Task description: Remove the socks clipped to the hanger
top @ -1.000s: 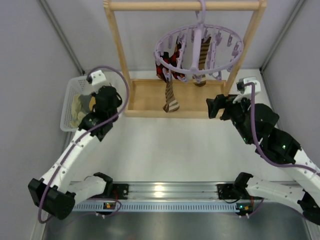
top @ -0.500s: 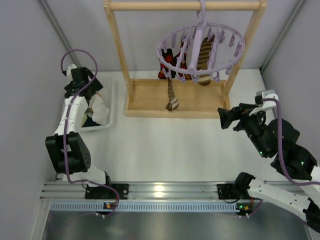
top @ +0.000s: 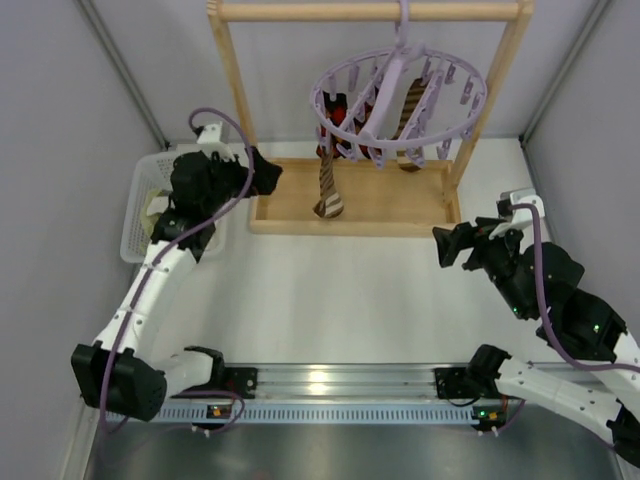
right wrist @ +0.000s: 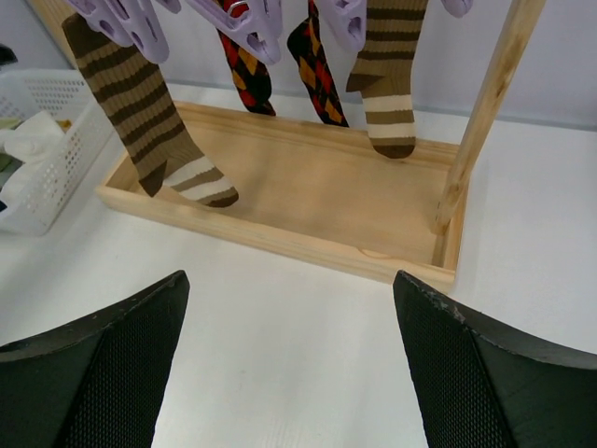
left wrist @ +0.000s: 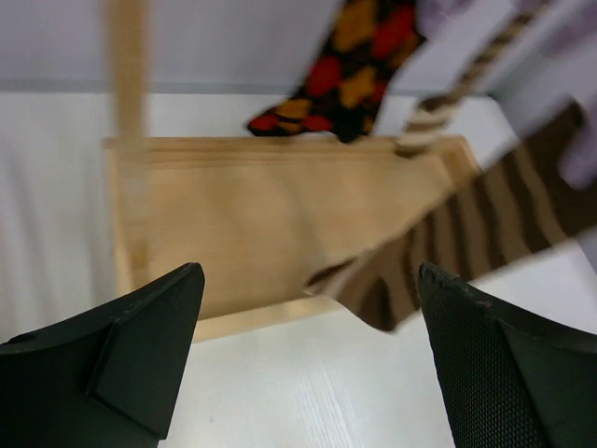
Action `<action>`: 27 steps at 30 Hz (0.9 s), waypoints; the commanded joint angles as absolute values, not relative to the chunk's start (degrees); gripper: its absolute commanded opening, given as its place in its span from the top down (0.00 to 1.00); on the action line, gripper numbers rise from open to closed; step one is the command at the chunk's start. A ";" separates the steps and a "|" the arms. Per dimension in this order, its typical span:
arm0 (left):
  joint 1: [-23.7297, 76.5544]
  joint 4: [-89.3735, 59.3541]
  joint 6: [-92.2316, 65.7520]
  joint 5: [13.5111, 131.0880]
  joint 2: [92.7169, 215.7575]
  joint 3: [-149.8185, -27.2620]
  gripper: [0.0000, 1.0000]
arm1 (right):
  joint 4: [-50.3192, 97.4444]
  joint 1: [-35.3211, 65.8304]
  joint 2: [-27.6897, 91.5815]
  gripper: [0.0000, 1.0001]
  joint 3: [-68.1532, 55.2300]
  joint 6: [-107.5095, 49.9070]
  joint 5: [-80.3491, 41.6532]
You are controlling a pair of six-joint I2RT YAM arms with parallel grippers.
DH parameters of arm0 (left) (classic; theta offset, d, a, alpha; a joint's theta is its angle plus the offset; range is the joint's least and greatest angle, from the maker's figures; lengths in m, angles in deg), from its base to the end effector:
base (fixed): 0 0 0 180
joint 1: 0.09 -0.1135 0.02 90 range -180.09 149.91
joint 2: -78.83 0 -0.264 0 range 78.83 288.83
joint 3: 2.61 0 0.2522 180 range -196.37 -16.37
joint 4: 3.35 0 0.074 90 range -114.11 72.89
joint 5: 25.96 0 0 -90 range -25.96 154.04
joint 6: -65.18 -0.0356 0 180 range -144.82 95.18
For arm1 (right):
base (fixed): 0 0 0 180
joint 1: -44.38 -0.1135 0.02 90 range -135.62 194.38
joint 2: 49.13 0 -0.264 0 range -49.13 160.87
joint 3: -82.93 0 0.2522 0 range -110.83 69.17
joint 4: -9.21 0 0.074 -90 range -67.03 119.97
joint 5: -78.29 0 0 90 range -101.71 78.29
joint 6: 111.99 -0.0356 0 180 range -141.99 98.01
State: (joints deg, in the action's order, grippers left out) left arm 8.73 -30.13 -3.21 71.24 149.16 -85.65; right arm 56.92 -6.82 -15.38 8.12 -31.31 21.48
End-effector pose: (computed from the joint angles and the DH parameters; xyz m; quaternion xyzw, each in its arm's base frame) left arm 0.2792 -0.0478 0.3910 -0.0493 0.7862 -0.2089 0.5795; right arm 0.0739 0.0609 0.4138 -0.0785 0.7364 0.1368 0.6579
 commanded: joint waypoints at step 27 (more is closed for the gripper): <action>21.00 35.09 -10.05 90.94 168.99 -63.03 0.05 | 50.13 -6.42 -11.96 0.13 10.46 -31.04 5.61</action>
